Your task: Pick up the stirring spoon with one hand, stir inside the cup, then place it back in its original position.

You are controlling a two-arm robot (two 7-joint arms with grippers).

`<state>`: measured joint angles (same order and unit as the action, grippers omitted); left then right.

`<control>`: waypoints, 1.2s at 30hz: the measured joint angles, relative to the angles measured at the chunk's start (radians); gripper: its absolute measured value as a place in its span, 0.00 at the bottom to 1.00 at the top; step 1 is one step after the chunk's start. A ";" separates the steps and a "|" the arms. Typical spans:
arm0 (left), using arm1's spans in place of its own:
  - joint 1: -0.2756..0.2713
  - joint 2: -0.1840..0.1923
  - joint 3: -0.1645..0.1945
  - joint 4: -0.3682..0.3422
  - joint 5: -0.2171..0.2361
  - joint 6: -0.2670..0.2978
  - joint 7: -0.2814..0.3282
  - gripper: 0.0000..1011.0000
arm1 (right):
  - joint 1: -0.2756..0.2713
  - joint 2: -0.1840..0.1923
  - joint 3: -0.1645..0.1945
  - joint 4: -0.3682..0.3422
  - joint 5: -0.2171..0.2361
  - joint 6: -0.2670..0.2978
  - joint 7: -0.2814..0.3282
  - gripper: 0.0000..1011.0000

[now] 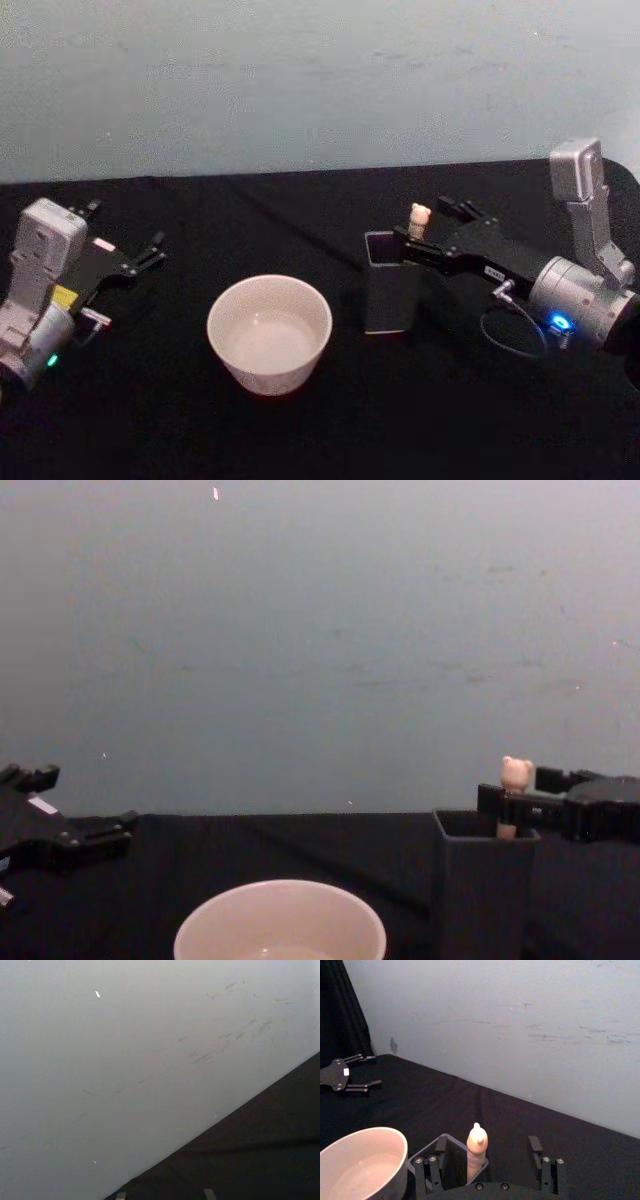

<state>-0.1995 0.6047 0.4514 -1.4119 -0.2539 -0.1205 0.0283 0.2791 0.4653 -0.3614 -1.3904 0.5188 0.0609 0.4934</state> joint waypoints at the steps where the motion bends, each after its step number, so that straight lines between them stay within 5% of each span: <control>1: 0.000 0.000 0.000 0.000 0.000 0.000 0.000 0.99 | 0.000 0.000 0.000 0.000 0.000 0.000 0.000 0.99; 10: 0.000 0.000 0.000 0.000 0.000 0.000 0.000 0.99 | -0.001 0.000 0.001 -0.001 -0.001 -0.001 -0.001 0.92; 23: 0.000 0.000 0.000 0.000 0.000 0.000 0.000 0.99 | -0.001 0.000 0.001 -0.001 -0.001 -0.003 -0.002 0.56; 31: 0.000 0.000 0.000 0.000 0.000 0.000 0.000 0.99 | -0.001 0.000 0.001 -0.001 -0.001 -0.003 -0.002 0.26; 36: 0.000 0.000 0.000 0.000 0.000 0.000 0.000 0.99 | -0.001 0.000 0.001 -0.001 -0.001 -0.003 -0.002 0.20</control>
<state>-0.1995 0.6047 0.4514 -1.4119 -0.2539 -0.1205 0.0282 0.2780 0.4652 -0.3604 -1.3918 0.5178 0.0582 0.4917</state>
